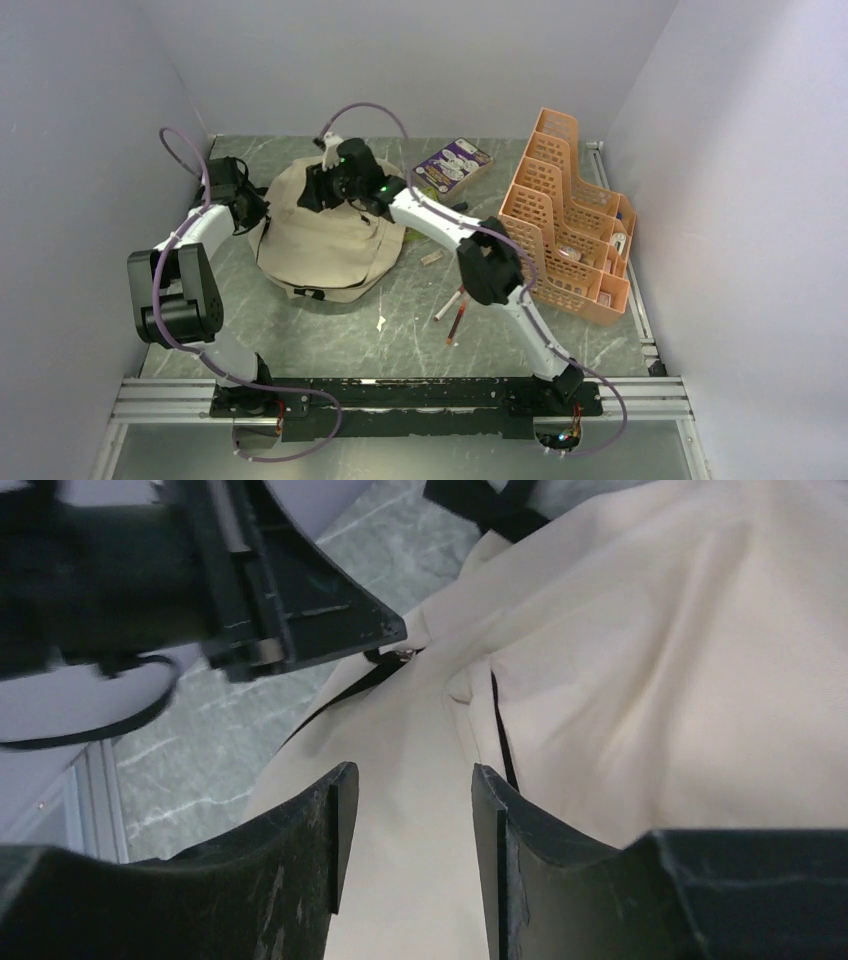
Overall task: Pack the student bag
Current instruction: Unzip the student bag at the center of the board.
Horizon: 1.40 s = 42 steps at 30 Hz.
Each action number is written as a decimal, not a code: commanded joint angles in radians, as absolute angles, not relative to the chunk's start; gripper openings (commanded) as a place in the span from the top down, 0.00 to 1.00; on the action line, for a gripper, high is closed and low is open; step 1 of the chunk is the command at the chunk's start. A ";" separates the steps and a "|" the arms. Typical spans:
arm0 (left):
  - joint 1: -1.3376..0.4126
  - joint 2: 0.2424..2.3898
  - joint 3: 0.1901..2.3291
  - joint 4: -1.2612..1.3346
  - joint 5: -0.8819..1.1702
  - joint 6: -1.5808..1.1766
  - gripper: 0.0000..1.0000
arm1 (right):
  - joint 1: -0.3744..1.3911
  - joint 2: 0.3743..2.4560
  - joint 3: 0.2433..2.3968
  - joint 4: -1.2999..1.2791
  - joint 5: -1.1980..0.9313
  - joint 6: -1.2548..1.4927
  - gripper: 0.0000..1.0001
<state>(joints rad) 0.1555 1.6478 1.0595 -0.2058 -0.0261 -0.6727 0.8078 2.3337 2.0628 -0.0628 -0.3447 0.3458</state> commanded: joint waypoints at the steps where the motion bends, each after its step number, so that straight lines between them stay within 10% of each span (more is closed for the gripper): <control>1: 0.158 1.591 1.033 -0.195 0.012 -0.673 0.95 | 0.826 2.555 2.323 -0.182 -0.460 0.318 0.51; 42: 0.150 1.122 0.700 -0.667 -0.055 -0.748 0.95 | 0.828 2.769 2.335 -0.141 -0.148 0.432 0.49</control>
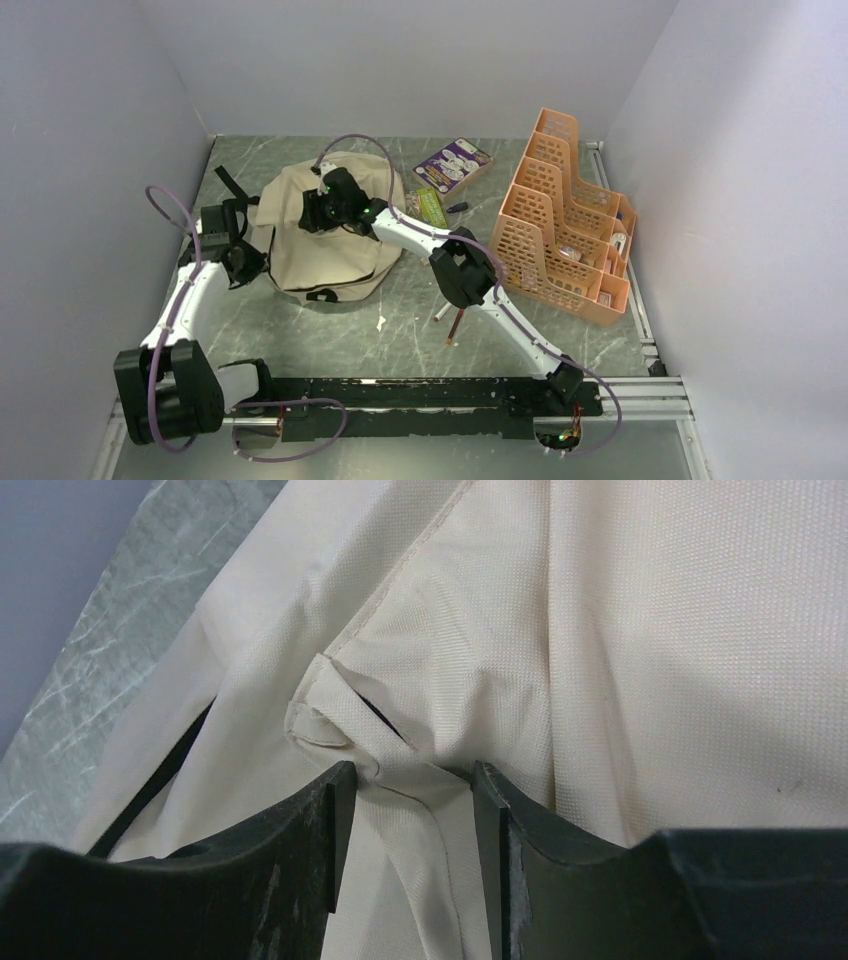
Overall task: Pack the student bag
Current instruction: Unzip the student bag at the center of the board.
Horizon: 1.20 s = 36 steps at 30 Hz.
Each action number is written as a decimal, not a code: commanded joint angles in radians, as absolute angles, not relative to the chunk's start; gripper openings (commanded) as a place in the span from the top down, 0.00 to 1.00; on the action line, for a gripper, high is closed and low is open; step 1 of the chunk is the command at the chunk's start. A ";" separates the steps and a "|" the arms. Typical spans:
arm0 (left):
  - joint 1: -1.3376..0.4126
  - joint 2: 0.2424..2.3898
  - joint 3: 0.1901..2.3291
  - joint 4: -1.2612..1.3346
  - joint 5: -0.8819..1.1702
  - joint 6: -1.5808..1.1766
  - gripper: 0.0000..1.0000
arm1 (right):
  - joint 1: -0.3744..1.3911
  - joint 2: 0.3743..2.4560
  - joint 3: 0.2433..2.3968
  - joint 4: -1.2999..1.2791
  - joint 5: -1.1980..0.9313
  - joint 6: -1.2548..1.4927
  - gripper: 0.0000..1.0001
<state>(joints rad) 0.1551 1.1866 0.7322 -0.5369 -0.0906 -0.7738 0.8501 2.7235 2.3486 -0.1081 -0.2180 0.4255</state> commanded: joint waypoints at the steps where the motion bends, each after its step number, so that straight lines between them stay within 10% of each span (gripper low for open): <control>1: 0.151 1.109 0.689 -0.674 -0.040 -0.744 0.95 | 0.827 2.770 2.334 -0.140 -0.147 0.436 0.49; 16: 0.107 1.054 0.662 -0.659 0.122 -0.716 0.95 | 0.830 2.583 2.097 0.068 -0.258 0.394 0.45; 27: 0.117 1.111 0.894 -0.737 0.003 -0.656 0.47 | 0.847 2.153 1.428 0.683 -0.479 0.145 0.45; 36: 0.124 1.083 1.051 -0.798 -0.125 -0.631 0.40 | 0.944 2.112 1.241 0.872 -0.741 -0.128 0.43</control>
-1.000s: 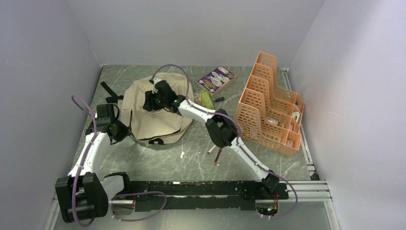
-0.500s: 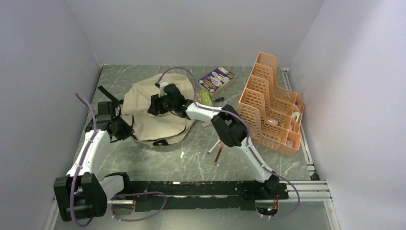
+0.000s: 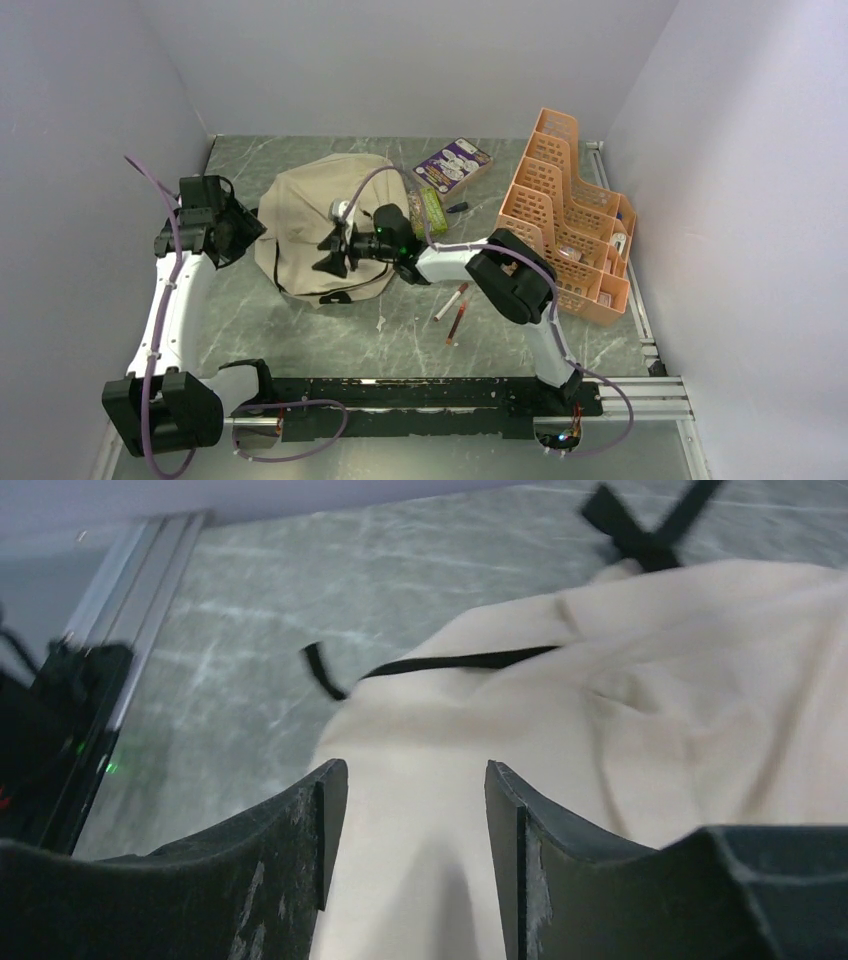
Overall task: Pack the student bag
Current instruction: Unzip the student bag at the center of the board.
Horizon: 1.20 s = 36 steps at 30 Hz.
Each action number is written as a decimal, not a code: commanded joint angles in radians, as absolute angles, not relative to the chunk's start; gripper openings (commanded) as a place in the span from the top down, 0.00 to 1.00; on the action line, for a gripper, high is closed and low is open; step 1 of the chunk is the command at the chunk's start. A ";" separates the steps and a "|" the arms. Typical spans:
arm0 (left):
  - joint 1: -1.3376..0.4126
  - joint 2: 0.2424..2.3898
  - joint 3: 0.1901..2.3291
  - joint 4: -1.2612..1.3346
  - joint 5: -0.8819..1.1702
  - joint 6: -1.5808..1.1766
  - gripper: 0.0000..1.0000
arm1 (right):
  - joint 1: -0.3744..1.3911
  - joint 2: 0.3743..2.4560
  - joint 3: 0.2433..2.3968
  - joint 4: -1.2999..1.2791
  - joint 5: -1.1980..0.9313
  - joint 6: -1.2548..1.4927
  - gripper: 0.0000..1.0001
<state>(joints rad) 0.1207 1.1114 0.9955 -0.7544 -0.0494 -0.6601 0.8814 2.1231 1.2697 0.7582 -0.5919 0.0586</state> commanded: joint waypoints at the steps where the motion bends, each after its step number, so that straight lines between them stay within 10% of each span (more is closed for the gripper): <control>1: 0.124 1.078 1.052 -0.799 -0.129 -0.629 0.39 | 0.961 2.114 1.236 0.871 -0.750 -0.167 0.42; 36: 0.122 1.052 1.017 -0.767 -0.093 -0.616 0.41 | 1.085 2.374 1.544 0.704 -0.541 -0.214 0.44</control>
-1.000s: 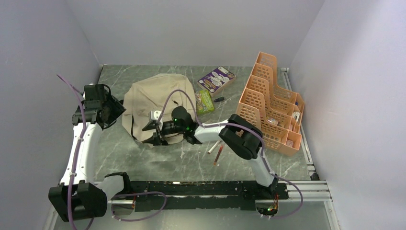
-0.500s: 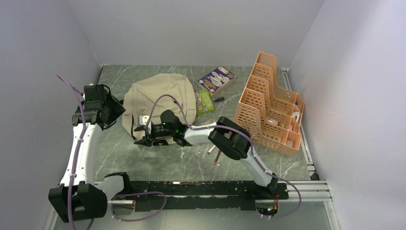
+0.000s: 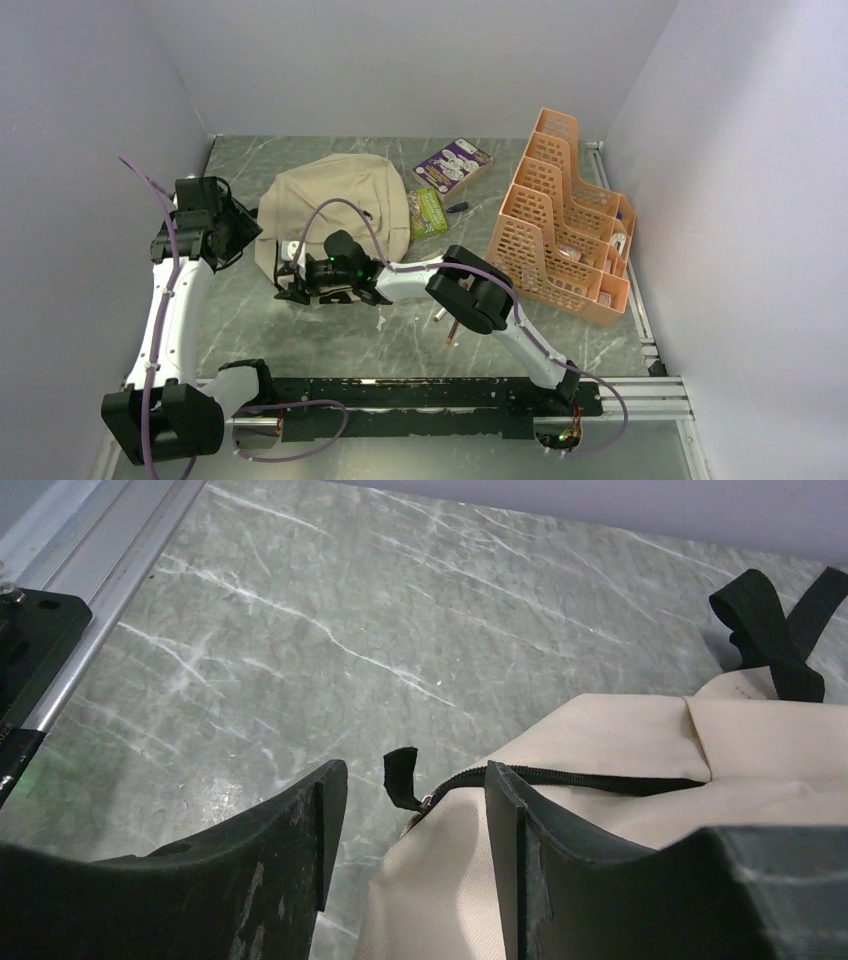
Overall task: Pack the student bag
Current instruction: Unzip the student bag at the center of the board.
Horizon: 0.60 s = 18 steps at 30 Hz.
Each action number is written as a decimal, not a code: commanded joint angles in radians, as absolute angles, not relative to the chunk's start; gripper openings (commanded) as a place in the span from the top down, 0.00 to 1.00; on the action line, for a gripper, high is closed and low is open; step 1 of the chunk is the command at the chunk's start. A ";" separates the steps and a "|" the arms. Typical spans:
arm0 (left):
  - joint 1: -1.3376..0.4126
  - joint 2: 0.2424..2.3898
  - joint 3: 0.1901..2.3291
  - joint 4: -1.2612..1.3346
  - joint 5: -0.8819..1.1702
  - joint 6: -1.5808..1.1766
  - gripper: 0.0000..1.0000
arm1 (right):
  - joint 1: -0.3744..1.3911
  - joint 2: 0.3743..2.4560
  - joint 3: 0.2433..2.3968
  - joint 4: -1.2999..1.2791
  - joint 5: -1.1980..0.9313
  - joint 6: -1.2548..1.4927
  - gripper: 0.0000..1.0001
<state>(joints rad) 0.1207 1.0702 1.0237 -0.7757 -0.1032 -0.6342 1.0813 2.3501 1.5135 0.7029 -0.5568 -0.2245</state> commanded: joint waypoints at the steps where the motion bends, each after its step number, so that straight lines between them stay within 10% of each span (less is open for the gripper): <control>1: 0.122 1.051 1.016 -0.766 -0.094 -0.618 0.41 | 1.085 2.377 1.547 0.705 -0.544 -0.209 0.45; 18: 0.122 1.050 0.997 -0.758 -0.104 -0.617 0.41 | 1.085 2.417 1.610 0.631 -0.518 -0.227 0.79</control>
<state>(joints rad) 0.1207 1.0657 1.0058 -0.7750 -0.1036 -0.6312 1.0817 2.4065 1.5887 0.6346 -0.5304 -0.2119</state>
